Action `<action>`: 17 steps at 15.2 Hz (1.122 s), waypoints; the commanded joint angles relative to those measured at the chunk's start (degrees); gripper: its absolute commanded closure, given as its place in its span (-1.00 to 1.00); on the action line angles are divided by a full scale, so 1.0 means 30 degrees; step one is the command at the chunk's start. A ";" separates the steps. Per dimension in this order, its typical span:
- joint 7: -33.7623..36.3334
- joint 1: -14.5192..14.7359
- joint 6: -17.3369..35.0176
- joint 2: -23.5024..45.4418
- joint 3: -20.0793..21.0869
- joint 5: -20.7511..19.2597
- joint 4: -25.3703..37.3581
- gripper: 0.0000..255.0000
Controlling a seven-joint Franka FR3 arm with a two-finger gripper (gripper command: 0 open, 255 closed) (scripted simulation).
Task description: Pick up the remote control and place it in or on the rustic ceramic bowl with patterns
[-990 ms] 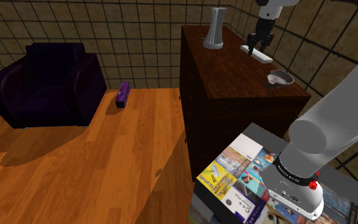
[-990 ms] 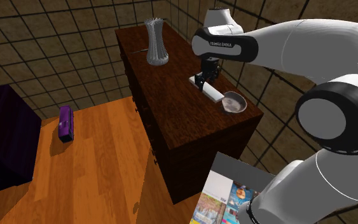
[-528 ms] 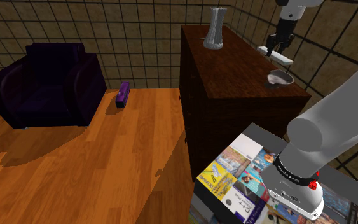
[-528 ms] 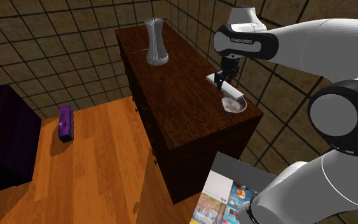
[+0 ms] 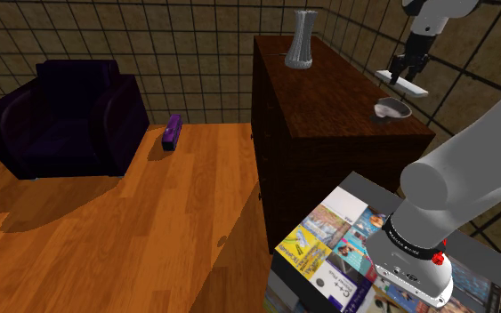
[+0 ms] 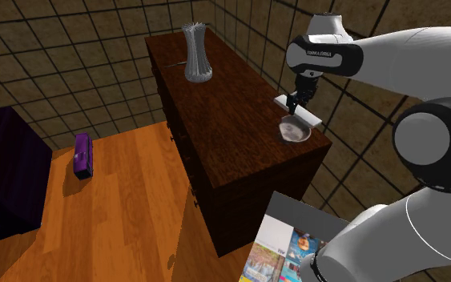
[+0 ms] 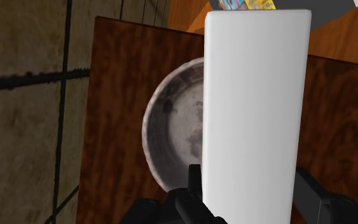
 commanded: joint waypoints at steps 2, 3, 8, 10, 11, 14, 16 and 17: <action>-0.0096 -0.0026 0.0733 0.0164 -0.0069 0.0056 -0.0573 1.00; -0.0119 -0.0029 0.0989 0.0230 -0.0088 0.0081 -0.0770 1.00; -0.0267 -0.0047 0.2269 0.0629 -0.0183 0.0248 -0.1693 1.00; -0.0354 -0.0053 0.2864 0.0854 -0.0228 0.0351 -0.2087 1.00; -0.0353 -0.0054 0.2864 0.0852 -0.0227 0.0350 -0.2089 1.00; -0.0354 -0.0054 0.2864 0.0854 -0.0228 0.0351 -0.2087 1.00; -0.0354 -0.0054 0.2864 0.0854 -0.0228 0.0351 -0.2087 1.00; -0.0354 -0.0054 0.2864 0.0854 -0.0228 0.0351 -0.2087 1.00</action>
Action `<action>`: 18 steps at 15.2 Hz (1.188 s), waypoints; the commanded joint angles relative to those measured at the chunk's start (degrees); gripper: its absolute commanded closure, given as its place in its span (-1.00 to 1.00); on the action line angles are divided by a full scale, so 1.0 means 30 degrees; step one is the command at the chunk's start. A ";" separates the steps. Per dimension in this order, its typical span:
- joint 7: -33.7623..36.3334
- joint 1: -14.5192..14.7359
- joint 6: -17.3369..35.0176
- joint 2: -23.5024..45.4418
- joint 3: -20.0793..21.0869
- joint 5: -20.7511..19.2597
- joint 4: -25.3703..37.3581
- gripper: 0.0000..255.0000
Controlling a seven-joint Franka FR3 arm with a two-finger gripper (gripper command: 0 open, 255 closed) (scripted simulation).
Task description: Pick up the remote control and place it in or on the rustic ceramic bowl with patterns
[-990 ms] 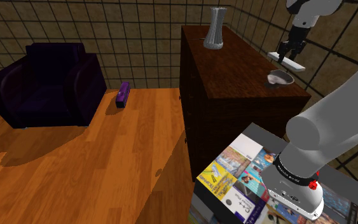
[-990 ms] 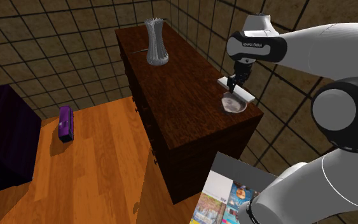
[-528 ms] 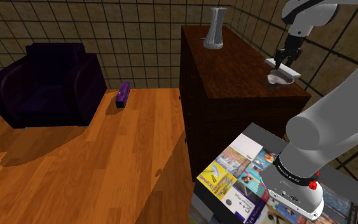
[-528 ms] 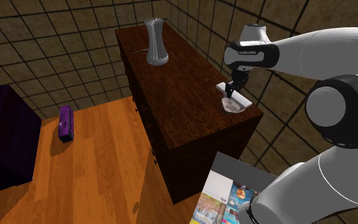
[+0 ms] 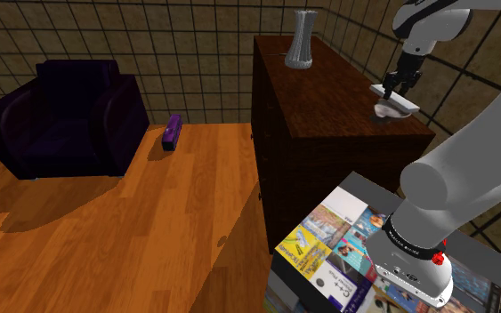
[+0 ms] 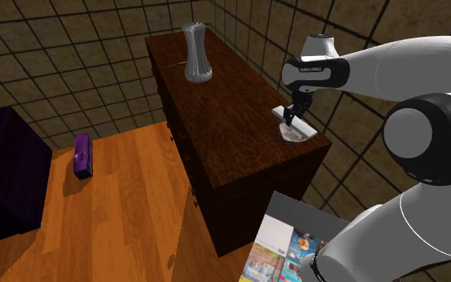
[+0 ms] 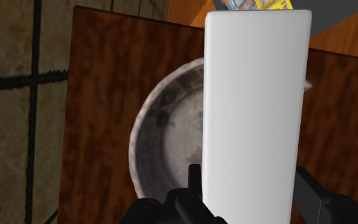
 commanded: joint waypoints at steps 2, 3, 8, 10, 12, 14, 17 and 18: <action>0.0001 0.0000 0.0004 -0.0003 0.0000 0.0000 0.0001 -1.00; 0.0000 0.0000 0.0003 -0.0003 0.0000 0.0000 0.0002 -1.00; 0.0083 0.0007 -0.0638 -0.0231 0.0042 -0.0104 0.0441 -1.00; 0.0208 0.0023 -0.1921 -0.0597 0.0124 -0.0256 0.1395 -1.00; 0.0243 0.0030 -0.2425 -0.0709 0.0156 -0.0298 0.1799 -1.00; 0.0244 0.0029 -0.2425 -0.0710 0.0156 -0.0298 0.1798 -1.00; 0.0243 0.0029 -0.2425 -0.0709 0.0156 -0.0298 0.1799 -1.00; 0.0243 0.0029 -0.2425 -0.0709 0.0156 -0.0298 0.1799 -1.00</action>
